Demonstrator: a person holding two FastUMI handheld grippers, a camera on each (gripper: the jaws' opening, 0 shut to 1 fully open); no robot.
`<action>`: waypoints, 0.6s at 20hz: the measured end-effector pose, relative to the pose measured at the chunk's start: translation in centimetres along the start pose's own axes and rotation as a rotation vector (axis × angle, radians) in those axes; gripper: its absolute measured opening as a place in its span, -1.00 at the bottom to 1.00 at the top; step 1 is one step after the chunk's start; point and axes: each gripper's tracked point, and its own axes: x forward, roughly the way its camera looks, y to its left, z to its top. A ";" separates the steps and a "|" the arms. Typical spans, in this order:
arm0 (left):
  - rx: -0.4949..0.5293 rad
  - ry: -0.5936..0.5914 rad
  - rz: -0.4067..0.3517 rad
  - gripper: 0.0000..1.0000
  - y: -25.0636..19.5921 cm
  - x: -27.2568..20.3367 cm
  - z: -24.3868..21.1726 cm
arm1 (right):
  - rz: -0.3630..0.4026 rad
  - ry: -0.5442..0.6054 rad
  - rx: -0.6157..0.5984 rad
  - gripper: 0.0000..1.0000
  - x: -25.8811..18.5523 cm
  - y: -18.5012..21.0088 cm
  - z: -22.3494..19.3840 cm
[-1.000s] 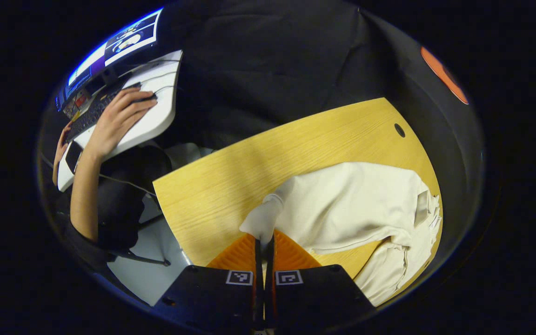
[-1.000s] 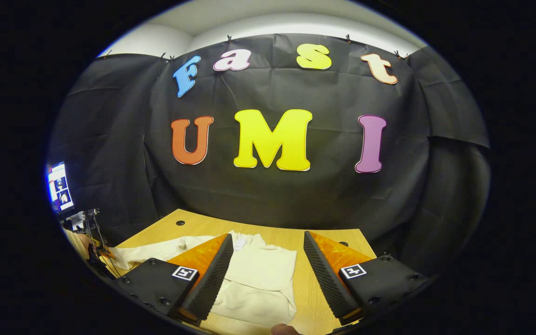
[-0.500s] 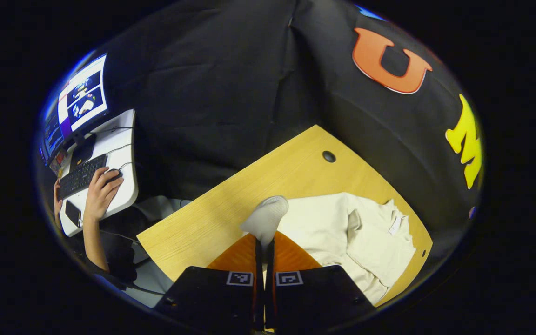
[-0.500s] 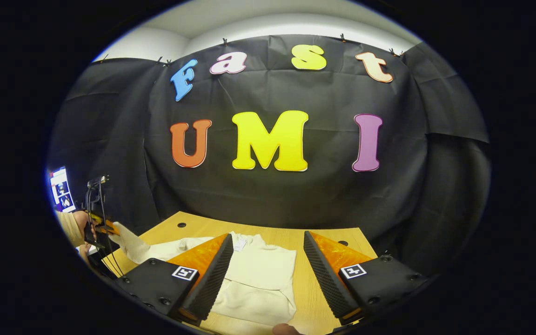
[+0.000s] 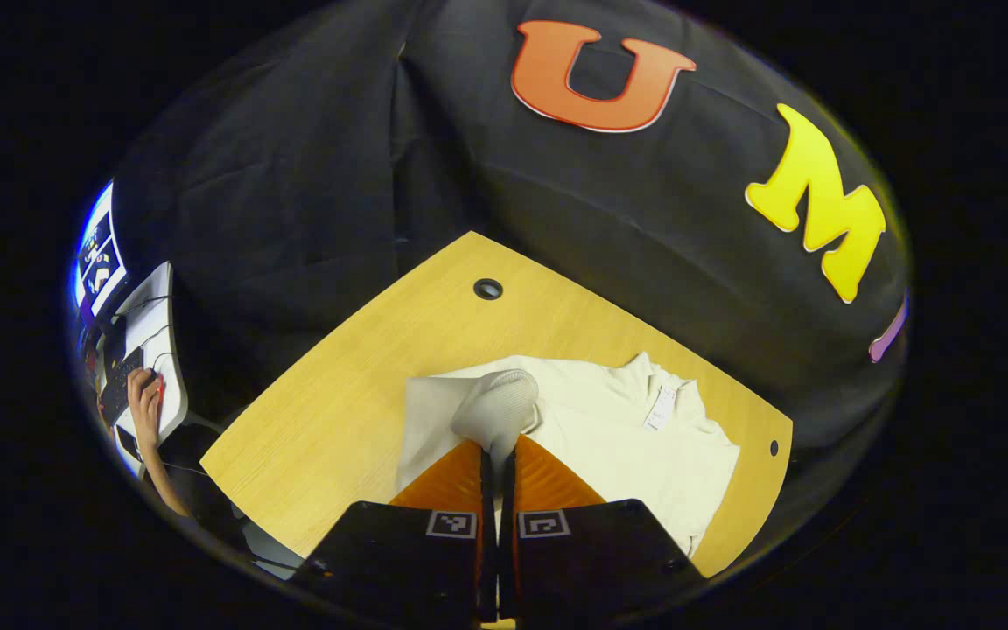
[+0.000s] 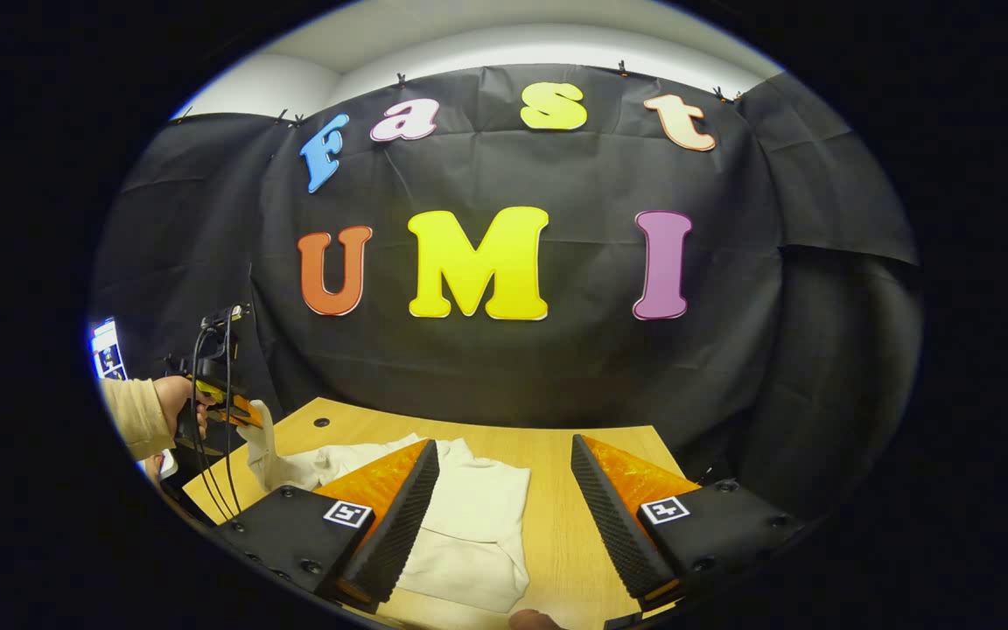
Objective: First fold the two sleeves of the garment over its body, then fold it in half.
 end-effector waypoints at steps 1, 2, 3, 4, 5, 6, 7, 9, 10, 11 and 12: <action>0.013 0.007 -0.009 -0.92 -1.3 0.2 -0.1 | -0.005 0.000 0.005 0.87 0.0 -0.5 0.1; 0.025 0.011 -0.021 -0.92 -2.7 0.4 -0.2 | -0.013 0.001 0.008 0.90 0.1 -1.0 0.0; 0.043 0.015 -0.031 -0.92 -4.0 0.9 -0.4 | -0.019 0.004 0.011 0.90 0.1 -1.5 0.0; 0.061 0.018 -0.040 -0.93 -5.1 1.3 -0.6 | -0.024 0.007 0.012 0.90 0.2 -1.8 -0.2; 0.076 0.025 -0.048 -0.92 -6.3 1.5 -0.8 | -0.028 0.009 0.013 0.91 0.3 -2.1 -0.2; 0.087 0.034 -0.059 -0.92 -7.4 1.8 -1.2 | -0.031 0.011 0.011 0.90 0.4 -2.4 -0.3; 0.098 0.041 -0.066 -0.92 -8.6 2.2 -1.7 | -0.035 0.015 0.008 0.90 0.4 -2.8 -0.4; 0.120 0.058 -0.080 -0.92 -10.6 2.9 -2.4 | -0.040 0.022 0.003 0.91 0.4 -3.3 -0.5; 0.130 0.066 -0.088 -0.81 -11.6 3.4 -2.9 | -0.043 0.026 -0.001 0.90 0.6 -3.4 -0.6; 0.143 0.074 -0.096 -0.92 -12.7 3.6 -3.2 | -0.045 0.029 -0.006 0.90 0.7 -3.7 -0.7; 0.157 0.081 -0.099 -0.94 -13.4 4.0 -3.7 | -0.046 0.033 -0.010 0.90 0.7 -3.8 -0.8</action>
